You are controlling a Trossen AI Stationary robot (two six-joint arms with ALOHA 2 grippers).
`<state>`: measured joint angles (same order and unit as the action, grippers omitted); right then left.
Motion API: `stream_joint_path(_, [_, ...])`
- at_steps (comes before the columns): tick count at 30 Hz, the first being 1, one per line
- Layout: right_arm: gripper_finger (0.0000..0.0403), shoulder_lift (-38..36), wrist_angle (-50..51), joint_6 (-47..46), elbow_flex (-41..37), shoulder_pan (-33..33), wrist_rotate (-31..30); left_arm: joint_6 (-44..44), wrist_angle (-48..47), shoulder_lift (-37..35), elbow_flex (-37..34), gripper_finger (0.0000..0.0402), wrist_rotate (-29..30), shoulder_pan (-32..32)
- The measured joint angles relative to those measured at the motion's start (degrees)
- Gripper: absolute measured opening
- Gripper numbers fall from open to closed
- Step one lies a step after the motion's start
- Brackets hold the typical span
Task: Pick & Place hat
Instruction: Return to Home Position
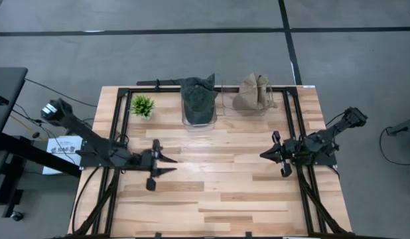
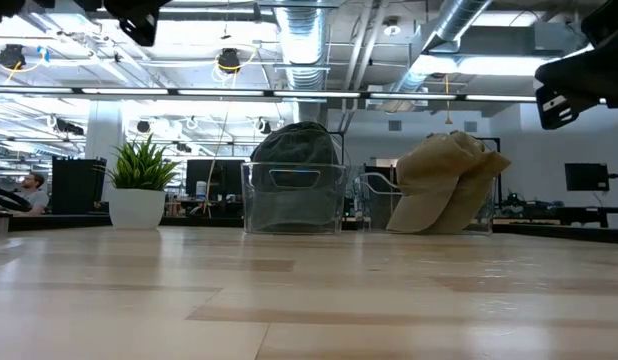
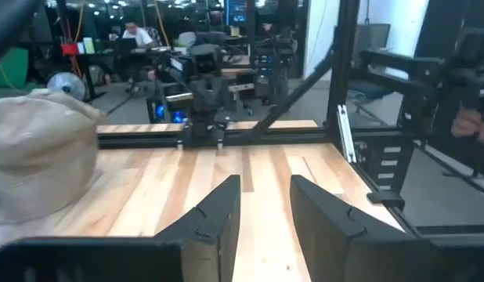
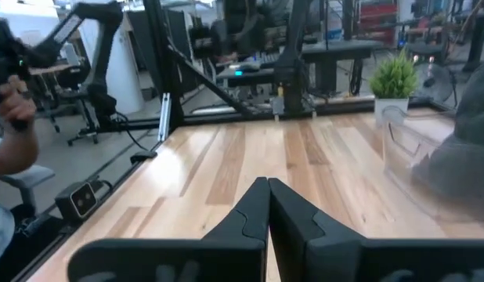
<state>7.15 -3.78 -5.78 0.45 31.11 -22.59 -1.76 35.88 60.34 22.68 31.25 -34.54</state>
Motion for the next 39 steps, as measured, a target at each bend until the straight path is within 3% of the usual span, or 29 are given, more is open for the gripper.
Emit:
stream_joint_path(3, [0.0, -0.04, -0.12, -0.22, -0.02, 0.0, 0.09, 1.84, -10.64, -10.45, 0.0, 0.0111, -0.78, 1.05])
stream_joint_path(6, [0.0, -0.02, -0.08, -0.2, -0.02, -0.07, 0.09, 2.23, -17.65, -19.77, -0.78, 0.0111, -5.22, 2.15])
stream_joint_path(10, [0.0, -0.02, -0.06, 0.15, -0.04, -0.09, 0.09, 3.13, -18.27, -30.36, -7.56, 0.0111, -10.17, 3.3])
stream_joint_path(18, [0.0, -0.02, -0.05, 0.22, -0.07, -0.09, 0.07, 6.8, -15.41, -45.01, -21.47, 0.0111, -12.69, 7.74])
stream_joint_path(24, [0.0, -0.02, -0.06, 0.22, -0.09, -0.09, 0.06, 7.22, -18.34, -45.33, -22.36, 0.0111, -20.43, 9.77])
stream_joint_path(39, [0.0, -0.02, -0.06, 0.22, -0.13, -0.09, 0.05, 6.56, -17.86, -40.66, -22.36, 0.0111, -18.95, 11.84])
